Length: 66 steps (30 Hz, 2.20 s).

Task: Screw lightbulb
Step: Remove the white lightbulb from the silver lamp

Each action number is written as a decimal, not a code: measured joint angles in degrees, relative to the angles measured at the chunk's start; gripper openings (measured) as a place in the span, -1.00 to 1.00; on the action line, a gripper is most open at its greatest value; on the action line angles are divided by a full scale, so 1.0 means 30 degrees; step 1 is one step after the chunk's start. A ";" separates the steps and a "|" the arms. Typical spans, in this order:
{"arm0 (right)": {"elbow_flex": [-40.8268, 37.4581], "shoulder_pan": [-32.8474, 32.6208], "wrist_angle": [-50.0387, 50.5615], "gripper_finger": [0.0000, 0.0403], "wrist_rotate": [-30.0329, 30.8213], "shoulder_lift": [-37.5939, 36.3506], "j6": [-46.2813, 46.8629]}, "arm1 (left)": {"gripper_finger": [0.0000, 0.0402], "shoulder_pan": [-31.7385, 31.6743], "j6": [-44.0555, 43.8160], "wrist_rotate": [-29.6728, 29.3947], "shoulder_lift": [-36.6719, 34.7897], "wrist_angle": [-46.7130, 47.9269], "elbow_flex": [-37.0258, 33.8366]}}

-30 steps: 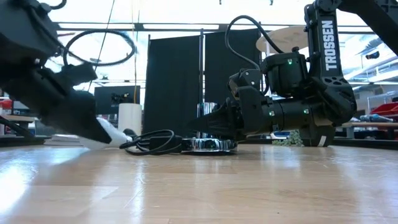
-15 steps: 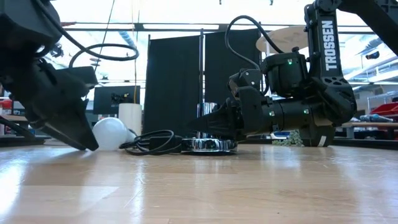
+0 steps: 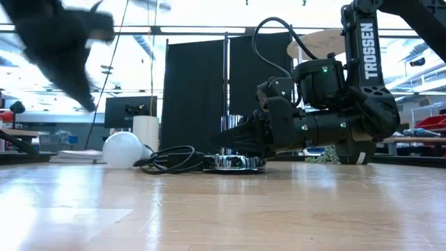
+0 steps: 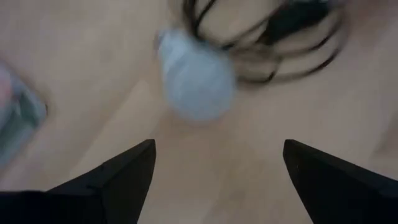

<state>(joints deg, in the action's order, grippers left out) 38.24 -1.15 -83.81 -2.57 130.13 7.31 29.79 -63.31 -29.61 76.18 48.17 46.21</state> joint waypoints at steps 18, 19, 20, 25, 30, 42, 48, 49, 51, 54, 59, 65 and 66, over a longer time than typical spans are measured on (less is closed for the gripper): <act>-0.0678 0.0124 -0.0852 0.03 -0.0650 -0.0226 0.0787 | 0.75 0.2340 1.1451 -0.7200 -0.0036 -0.2053 0.7044; -0.0678 0.0124 -0.0852 0.07 -0.0609 -0.0226 0.0787 | 0.75 0.2371 1.1666 -0.7226 -0.0036 -0.2164 0.7186; -0.0685 0.0131 -0.0845 0.11 -0.0582 -0.0226 0.0794 | 0.75 0.2392 1.1868 -0.7264 -0.0039 -0.2207 0.7296; -0.0692 0.0148 -0.0821 0.33 -0.0480 -0.0219 0.1219 | 0.75 0.2702 1.2609 -0.7455 -0.0217 -0.3058 0.7453; -0.0699 0.0160 -0.0683 0.55 -0.0454 -0.0219 0.1230 | 0.75 0.2889 1.4002 -0.6148 -0.0272 -0.4931 0.7462; -0.2088 0.0627 -0.0351 0.72 -0.1463 -0.1502 0.2299 | 0.75 0.2641 1.8065 0.0148 -0.2671 -1.1242 0.5754; -0.2907 0.0692 -0.0580 0.75 -0.1522 -0.2135 0.2368 | 0.75 0.2371 1.8904 0.0477 -0.4991 -1.4763 0.2373; -0.2921 0.0692 -0.0604 0.75 -0.1528 -0.2135 0.2361 | 0.75 0.2319 1.8965 0.0568 -0.5396 -1.5560 0.1694; -0.2929 0.0692 -0.0605 0.75 -0.1536 -0.2135 0.2348 | 0.75 0.2307 1.8951 0.0601 -0.6399 -1.6996 0.0197; -0.2929 0.0692 -0.0783 0.75 -0.1536 -0.2152 0.2295 | 0.75 0.2321 1.8768 0.0771 -0.7822 -1.9436 -0.2215; -0.2922 0.0692 -0.0838 0.75 -0.1536 -0.2164 0.2313 | 0.75 0.2314 1.8367 0.1506 -1.0107 -2.3487 -0.6497; -0.2914 0.0692 -0.0862 0.75 -0.1536 -0.2174 0.2584 | 0.75 0.2314 1.7893 0.2416 -1.2035 -2.8196 -1.1025; -0.2914 0.0692 -0.0886 0.75 -0.1536 -0.2178 0.2586 | 0.75 0.2321 1.7886 0.2697 -1.2231 -2.9076 -1.1664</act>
<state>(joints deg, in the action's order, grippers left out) 29.50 0.93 -86.47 -7.18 123.59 15.07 36.75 -9.66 -21.52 39.49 -39.06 11.22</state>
